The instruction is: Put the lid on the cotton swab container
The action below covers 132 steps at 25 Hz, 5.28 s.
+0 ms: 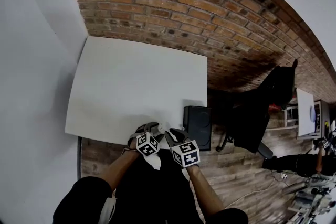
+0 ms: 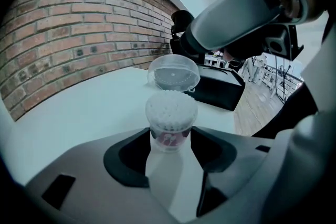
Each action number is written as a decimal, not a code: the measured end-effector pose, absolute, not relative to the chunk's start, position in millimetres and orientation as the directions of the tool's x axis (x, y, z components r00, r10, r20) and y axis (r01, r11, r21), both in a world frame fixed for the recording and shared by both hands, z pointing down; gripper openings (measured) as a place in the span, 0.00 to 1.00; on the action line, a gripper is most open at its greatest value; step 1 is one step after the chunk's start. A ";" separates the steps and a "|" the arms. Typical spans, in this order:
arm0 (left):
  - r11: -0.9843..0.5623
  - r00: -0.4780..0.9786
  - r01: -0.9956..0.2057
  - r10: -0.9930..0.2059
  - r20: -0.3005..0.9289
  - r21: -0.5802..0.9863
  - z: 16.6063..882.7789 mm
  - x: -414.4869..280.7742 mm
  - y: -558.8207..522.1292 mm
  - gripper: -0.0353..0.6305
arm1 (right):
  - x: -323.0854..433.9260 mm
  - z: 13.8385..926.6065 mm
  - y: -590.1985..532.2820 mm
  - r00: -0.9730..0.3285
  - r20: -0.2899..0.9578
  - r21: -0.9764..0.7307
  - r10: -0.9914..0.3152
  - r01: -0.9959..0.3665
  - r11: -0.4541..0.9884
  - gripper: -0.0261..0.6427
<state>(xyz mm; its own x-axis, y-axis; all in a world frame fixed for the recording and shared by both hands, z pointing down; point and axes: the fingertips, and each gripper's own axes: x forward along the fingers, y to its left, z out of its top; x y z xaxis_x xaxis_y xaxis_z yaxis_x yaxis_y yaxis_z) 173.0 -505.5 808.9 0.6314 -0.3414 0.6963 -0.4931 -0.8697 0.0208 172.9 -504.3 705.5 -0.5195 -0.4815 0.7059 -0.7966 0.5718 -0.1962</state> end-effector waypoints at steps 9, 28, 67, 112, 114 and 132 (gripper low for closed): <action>-0.875 0.630 -0.485 -0.335 0.700 0.018 807.4 172.9 -505.8 0.43 | 166.2 708.1 -503.3 -0.539 0.708 -0.225 -0.456 -0.784 0.579 0.15; -0.876 0.632 -0.482 -0.328 0.702 0.025 809.2 174.1 -506.7 0.43 | 162.8 727.3 -502.0 -0.559 0.735 -0.288 -0.384 -0.770 0.570 0.14; -0.882 0.623 -0.470 -0.308 0.719 0.029 817.6 173.4 -505.9 0.41 | 162.2 752.8 -502.6 -0.488 0.817 -0.274 -0.308 -0.798 0.537 0.08; -0.805 0.614 -0.589 -0.393 0.684 0.067 766.0 102.7 -452.1 0.36 | 173.7 737.3 -496.0 -0.387 0.751 -0.108 -0.536 -0.872 0.478 0.08; -0.799 0.610 -0.598 -0.404 0.681 0.062 760.5 104.2 -447.1 0.35 | 183.8 727.9 -492.6 -0.375 0.723 -0.098 -0.580 -0.887 0.451 0.08; -0.711 0.613 -0.703 -0.595 0.521 0.016 673.8 116.6 -402.3 0.11 | 204.3 660.2 -400.4 -0.385 0.526 -0.108 -0.758 -0.915 0.390 0.08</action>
